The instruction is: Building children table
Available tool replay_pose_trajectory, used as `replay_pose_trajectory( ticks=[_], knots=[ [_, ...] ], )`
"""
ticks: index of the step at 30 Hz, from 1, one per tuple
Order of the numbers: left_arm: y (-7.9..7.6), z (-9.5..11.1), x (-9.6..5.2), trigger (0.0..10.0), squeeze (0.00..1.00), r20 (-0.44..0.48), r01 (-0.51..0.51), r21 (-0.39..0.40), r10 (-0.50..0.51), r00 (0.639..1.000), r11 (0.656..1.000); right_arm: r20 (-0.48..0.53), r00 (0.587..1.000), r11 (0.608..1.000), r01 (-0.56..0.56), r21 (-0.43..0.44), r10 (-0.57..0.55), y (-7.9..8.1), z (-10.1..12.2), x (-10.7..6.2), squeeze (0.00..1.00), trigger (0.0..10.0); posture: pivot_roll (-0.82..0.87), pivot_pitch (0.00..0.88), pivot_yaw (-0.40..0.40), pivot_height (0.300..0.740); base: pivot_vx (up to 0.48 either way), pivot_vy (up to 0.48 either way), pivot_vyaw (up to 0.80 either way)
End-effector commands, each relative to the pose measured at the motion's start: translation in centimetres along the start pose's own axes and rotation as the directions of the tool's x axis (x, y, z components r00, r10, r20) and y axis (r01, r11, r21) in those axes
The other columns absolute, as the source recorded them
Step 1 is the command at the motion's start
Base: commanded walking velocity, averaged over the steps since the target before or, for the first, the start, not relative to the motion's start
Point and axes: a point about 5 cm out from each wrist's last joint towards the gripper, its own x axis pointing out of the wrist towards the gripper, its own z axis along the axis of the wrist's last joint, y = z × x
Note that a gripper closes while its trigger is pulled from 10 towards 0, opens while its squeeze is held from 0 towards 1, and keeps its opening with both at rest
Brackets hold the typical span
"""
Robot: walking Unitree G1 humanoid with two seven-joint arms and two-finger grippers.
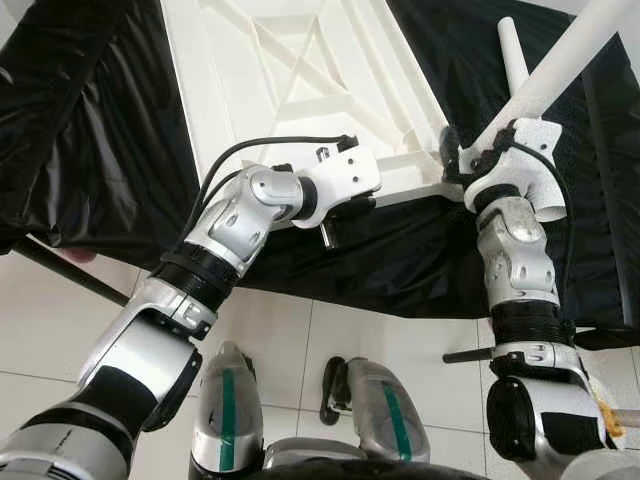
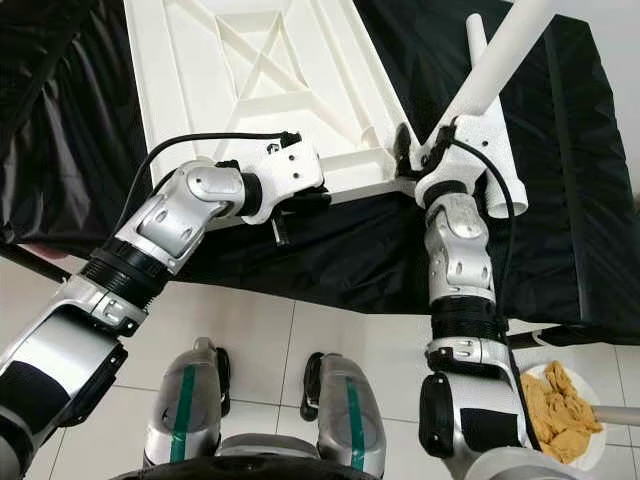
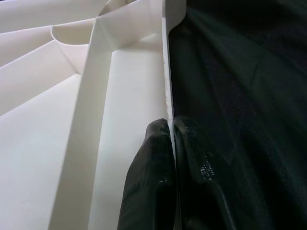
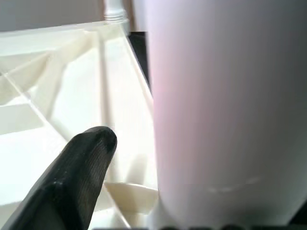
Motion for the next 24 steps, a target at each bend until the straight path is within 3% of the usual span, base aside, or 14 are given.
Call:
replay_pose_trajectory(
  ticks=[1, 8, 14, 24],
  knots=[
    [-0.7, 0.2, 0.3, 10.0, 0.0, 0.004, 0.023, 0.009, -0.023, 1.0, 1.0, -0.001, 0.998, 0.998, -0.065, 0.009, 0.065, -0.4, -0.2, -0.2, 0.0, 10.0, 0.08, 0.01, -0.08, 0.74, 0.0, 0.0, 0.0],
    [-0.7, 0.0, 0.2, 10.0, 0.0, 0.0, 0.021, 0.008, -0.021, 1.0, 1.0, -0.003, 0.984, 0.984, -0.178, -0.007, 0.178, -2.2, 0.2, -0.2, 0.0, 10.0, 0.09, 0.011, -0.076, 0.74, 0.0, 0.0, 0.0],
    [-0.4, 0.1, 0.0, 10.0, 0.0, -0.003, 0.017, 0.01, -0.017, 1.0, 1.0, -0.043, 0.95, 0.95, -0.31, -0.025, 0.309, -3.6, 0.0, 0.0, 0.0, 10.0, 0.09, 0.014, -0.064, 0.74, 0.0, 0.0, 0.0],
    [-0.2, 0.2, -0.1, 10.0, 0.0, -0.005, 0.019, 0.019, -0.019, 1.0, 1.0, -0.076, 0.924, 0.924, -0.379, -0.047, 0.375, -3.9, -0.1, 0.3, 0.0, 10.0, 0.09, 0.017, -0.052, 0.74, 0.0, 0.0, 0.0]
  ],
)
